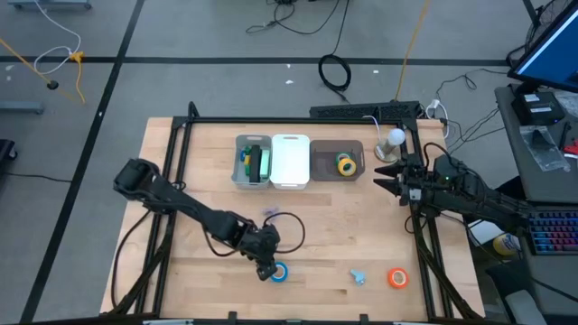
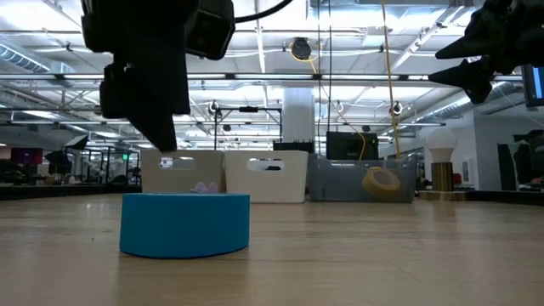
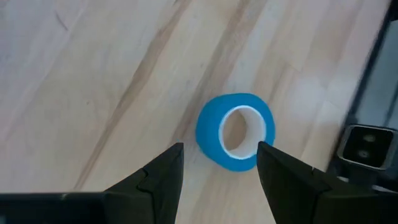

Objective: Pick and place Stapler, Stapler remover, tape
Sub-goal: Put the blue tape into the black bin

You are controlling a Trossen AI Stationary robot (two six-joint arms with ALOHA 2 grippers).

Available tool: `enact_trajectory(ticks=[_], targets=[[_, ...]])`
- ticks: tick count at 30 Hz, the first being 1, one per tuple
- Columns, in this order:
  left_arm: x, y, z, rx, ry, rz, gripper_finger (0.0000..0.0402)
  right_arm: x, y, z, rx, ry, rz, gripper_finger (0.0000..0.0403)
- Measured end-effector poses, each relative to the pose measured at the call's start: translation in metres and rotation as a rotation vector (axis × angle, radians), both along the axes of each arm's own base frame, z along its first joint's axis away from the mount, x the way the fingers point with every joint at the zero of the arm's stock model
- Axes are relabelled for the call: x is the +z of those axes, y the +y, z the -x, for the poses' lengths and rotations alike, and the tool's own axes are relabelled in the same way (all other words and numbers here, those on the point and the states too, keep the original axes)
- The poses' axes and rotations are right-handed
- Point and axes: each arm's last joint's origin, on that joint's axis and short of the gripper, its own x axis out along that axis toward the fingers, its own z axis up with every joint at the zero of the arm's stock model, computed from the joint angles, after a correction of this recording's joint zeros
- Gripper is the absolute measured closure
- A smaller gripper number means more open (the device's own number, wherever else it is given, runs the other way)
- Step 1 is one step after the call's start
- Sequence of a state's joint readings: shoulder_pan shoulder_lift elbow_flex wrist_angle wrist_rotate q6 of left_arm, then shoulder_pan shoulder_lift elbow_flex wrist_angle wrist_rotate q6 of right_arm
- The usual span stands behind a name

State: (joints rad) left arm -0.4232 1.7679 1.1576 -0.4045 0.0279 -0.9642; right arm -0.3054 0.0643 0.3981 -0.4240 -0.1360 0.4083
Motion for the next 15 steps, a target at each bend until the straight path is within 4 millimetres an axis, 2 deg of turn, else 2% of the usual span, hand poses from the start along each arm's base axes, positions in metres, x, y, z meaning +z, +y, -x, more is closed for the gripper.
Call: enact_trajectory(ticks=[10,15], targets=[[-0.024,-0.003,-0.007,0.029,0.051,-0.007,0.0199,-0.001,0.0,0.0,0.0,0.007,-0.002,0.019],[-0.03,-0.004,-0.009,0.037,0.06,-0.006,0.0199,-0.001,0.0,0.0,0.0,0.007,-0.002,0.019]])
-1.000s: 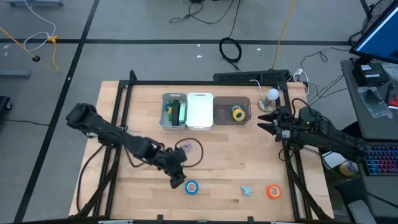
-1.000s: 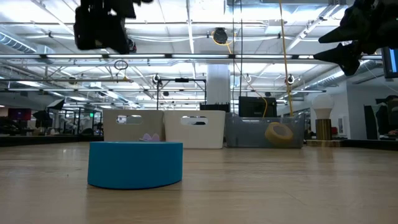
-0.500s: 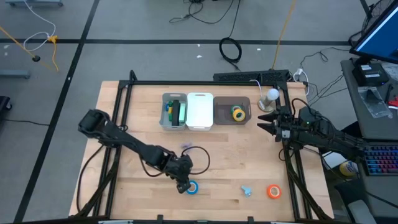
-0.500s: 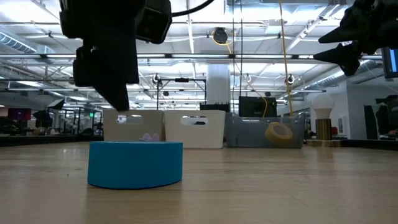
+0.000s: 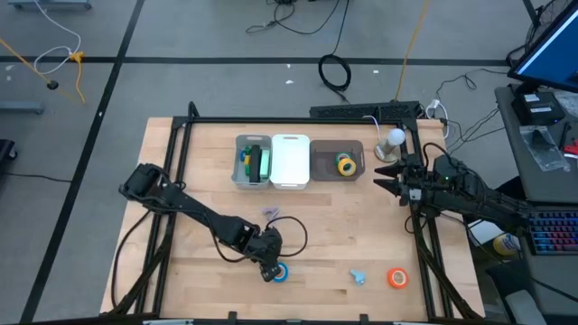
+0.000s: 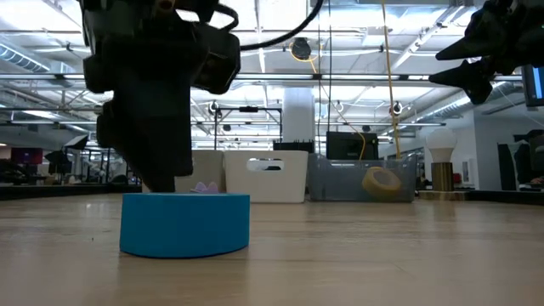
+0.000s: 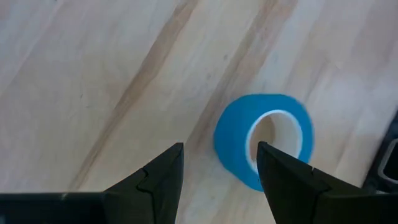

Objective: Pick and place Stapler, Stapler remover, tape
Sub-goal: Put the blue tape into the black bin

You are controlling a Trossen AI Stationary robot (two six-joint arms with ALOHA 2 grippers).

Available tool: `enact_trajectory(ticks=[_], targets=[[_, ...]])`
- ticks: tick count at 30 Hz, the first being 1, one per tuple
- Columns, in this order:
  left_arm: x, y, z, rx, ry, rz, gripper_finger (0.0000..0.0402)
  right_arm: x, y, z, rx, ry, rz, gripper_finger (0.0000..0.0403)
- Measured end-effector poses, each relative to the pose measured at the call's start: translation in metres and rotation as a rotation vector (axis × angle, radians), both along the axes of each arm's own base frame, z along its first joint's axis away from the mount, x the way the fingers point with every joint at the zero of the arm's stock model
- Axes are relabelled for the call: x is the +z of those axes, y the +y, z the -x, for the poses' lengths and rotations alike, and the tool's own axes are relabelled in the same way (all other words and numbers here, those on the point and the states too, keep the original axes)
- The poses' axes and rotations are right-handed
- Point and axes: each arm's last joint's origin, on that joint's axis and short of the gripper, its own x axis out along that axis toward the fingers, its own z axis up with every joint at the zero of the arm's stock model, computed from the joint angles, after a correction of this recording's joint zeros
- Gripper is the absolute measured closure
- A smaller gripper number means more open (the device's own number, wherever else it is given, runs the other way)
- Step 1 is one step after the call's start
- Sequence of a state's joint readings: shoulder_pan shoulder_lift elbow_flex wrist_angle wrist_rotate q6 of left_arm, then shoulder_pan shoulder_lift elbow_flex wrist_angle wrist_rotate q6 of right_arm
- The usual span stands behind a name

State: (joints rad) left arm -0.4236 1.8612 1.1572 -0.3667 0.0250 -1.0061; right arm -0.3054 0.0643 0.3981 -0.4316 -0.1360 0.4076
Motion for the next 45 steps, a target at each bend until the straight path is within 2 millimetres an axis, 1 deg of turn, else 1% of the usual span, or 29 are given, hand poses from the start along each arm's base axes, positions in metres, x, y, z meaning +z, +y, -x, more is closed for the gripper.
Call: enact_trajectory(ticks=[7,15,24,26,28,34,37,41,43,45], targets=[[-0.005,-0.002,0.0,0.014,0.012,0.005,0.0199,0.0,0.0,0.0,0.0,0.001,0.001,0.0191],[-0.016,-0.004,-0.003,0.017,0.031,0.008,0.0199,-0.001,0.0,0.0,0.001,0.009,0.005,0.019],[-0.018,-0.003,-0.003,0.02,0.037,-0.003,0.0204,-0.001,0.0,0.0,0.001,0.008,0.006,0.0191],[-0.018,-0.003,-0.003,0.021,0.039,-0.003,0.0219,-0.001,0.0,0.0,0.001,0.008,0.006,0.019],[-0.019,-0.003,-0.003,0.022,0.042,-0.003,0.0247,-0.001,0.0,0.0,0.001,0.008,0.006,0.0191],[-0.018,-0.003,-0.003,0.041,0.042,0.008,0.0358,-0.001,0.0,0.0,0.001,0.008,0.006,0.0191],[-0.018,-0.003,-0.004,0.038,0.04,0.009,0.0364,-0.001,0.0,0.0,-0.001,0.006,-0.006,0.019],[-0.012,0.0,-0.004,0.031,0.02,0.008,0.0364,-0.001,0.0,0.0,-0.019,-0.01,-0.101,0.0191],[-0.001,0.005,-0.004,0.018,-0.02,0.004,0.0364,0.0,0.0,0.0,-0.016,-0.029,-0.166,0.0191],[0.013,0.012,-0.006,0.013,-0.085,-0.012,0.0364,0.002,0.001,-0.004,0.04,-0.09,-0.217,0.0192]])
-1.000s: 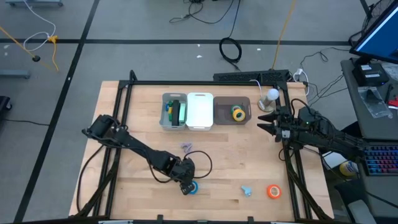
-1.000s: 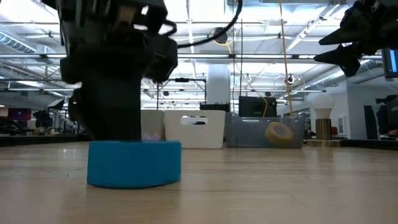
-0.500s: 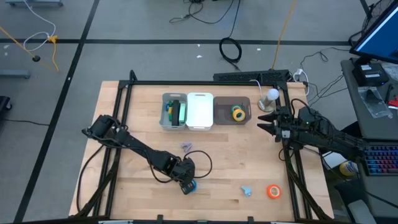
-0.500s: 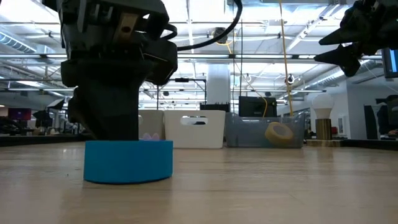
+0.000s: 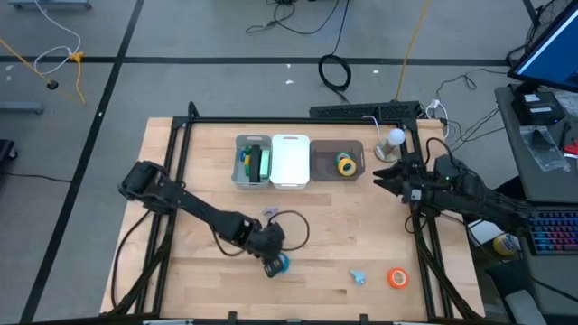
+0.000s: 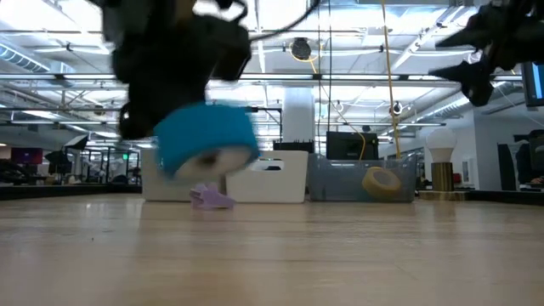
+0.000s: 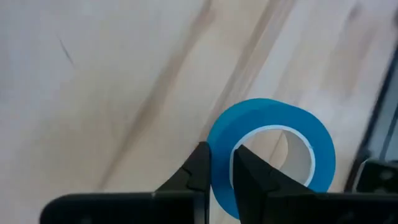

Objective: Pick and place Stapler, Stapler remover, tape
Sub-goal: Put the blue tape into the black bin

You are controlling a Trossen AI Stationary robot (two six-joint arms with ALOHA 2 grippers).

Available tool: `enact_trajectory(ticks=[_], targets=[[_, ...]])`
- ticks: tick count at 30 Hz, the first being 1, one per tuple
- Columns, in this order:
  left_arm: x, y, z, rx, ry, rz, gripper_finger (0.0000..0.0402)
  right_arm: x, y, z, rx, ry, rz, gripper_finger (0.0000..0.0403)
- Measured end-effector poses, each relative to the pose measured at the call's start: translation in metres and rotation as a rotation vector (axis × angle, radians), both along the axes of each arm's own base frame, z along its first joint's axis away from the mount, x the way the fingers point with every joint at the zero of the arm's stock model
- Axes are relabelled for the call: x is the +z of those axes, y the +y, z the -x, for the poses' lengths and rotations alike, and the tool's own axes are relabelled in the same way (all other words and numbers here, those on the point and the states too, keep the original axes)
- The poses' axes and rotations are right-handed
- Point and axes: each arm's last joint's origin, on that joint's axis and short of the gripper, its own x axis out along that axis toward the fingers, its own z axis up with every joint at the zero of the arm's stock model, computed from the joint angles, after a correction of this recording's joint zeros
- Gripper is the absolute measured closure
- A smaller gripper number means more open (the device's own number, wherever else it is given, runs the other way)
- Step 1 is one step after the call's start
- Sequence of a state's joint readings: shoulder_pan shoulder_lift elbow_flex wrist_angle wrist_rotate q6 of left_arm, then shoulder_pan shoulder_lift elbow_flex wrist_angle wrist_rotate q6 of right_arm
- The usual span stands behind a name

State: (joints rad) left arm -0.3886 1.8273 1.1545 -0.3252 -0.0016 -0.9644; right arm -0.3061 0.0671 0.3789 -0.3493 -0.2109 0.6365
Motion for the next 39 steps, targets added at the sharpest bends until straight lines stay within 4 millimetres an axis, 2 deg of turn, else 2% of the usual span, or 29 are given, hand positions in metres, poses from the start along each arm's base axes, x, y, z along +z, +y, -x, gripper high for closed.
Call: enact_trajectory(ticks=[4,9,13,15,20,27,39], targets=[[0.032,0.018,-0.007,0.003,-0.187,-0.048,0.0364,-0.003,0.001,-0.013,0.17,-0.2,-0.082,0.0195],[0.076,0.045,-0.013,0.033,-0.451,-0.119,0.0364,-0.016,-0.002,-0.024,0.236,-0.415,-0.108,0.0197],[0.101,0.07,-0.019,0.082,-0.627,-0.176,0.0364,-0.018,-0.003,-0.028,0.244,-0.494,-0.088,0.0198],[0.109,0.082,-0.023,0.112,-0.705,-0.19,0.0364,-0.02,-0.004,-0.031,0.239,-0.48,-0.07,0.0198],[0.118,0.113,-0.03,0.155,-0.801,-0.205,0.0364,-0.013,-0.008,-0.042,0.193,-0.428,0.015,0.0198],[0.121,0.151,-0.032,0.201,-0.827,-0.218,0.0364,0.004,-0.015,-0.063,0.14,-0.363,0.103,0.0198],[0.125,0.19,-0.029,0.218,-0.865,-0.29,0.0364,0.025,-0.029,-0.107,0.113,-0.263,0.137,0.0197]])
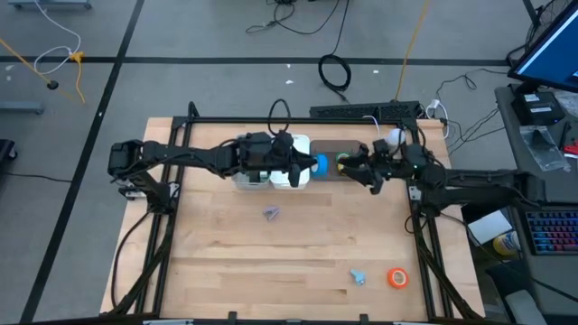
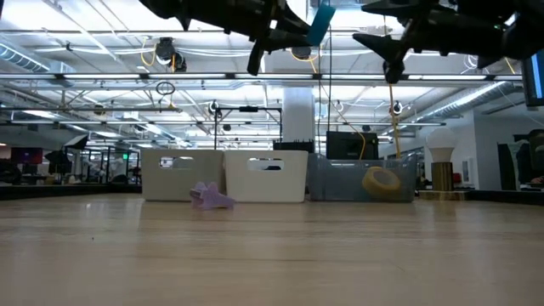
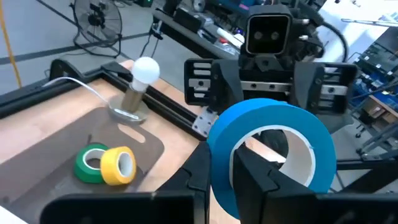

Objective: Pick and place Stapler, Stapler remover, tape
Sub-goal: Put the blue tape into the black bin

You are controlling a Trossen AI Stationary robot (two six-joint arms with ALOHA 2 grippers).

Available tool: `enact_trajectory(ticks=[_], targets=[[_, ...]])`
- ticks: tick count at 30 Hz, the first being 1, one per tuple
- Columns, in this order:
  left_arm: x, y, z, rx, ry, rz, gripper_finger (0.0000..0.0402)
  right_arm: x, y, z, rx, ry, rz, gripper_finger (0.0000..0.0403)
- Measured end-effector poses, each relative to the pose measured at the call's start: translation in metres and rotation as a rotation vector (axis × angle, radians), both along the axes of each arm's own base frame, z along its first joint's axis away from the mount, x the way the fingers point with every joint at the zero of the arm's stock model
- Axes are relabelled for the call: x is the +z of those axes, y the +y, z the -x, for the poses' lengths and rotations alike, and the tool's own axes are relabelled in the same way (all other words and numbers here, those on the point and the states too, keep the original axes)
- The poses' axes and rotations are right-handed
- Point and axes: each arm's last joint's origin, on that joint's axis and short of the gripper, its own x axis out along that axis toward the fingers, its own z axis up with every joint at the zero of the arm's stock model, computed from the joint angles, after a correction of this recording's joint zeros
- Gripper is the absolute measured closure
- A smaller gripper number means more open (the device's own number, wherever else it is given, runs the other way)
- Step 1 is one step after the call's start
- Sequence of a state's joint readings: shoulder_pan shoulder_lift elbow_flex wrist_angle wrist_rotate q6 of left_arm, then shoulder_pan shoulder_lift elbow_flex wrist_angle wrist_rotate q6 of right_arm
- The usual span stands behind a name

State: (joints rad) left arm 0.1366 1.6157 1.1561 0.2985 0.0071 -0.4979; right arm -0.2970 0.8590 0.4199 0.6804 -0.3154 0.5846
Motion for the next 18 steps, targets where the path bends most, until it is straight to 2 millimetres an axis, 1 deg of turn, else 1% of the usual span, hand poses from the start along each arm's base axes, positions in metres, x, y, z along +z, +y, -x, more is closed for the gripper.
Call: enact_trajectory(ticks=[5,9,13,18], targets=[[0.0,0.009,0.001,0.017,0.004,-0.023,0.0364,0.004,-0.005,-0.015,-0.007,0.026,0.025,0.0197],[0.0,0.012,0.002,0.026,0.005,-0.029,0.0364,0.004,-0.008,-0.024,-0.008,0.047,0.025,0.0196],[0.0,0.012,0.002,0.03,0.008,-0.043,0.0364,0.003,-0.009,-0.028,-0.005,0.036,0.028,0.0196],[0.0,0.013,0.002,0.033,0.01,-0.048,0.0364,0.006,-0.01,-0.029,-0.004,-0.015,0.031,0.0196]])
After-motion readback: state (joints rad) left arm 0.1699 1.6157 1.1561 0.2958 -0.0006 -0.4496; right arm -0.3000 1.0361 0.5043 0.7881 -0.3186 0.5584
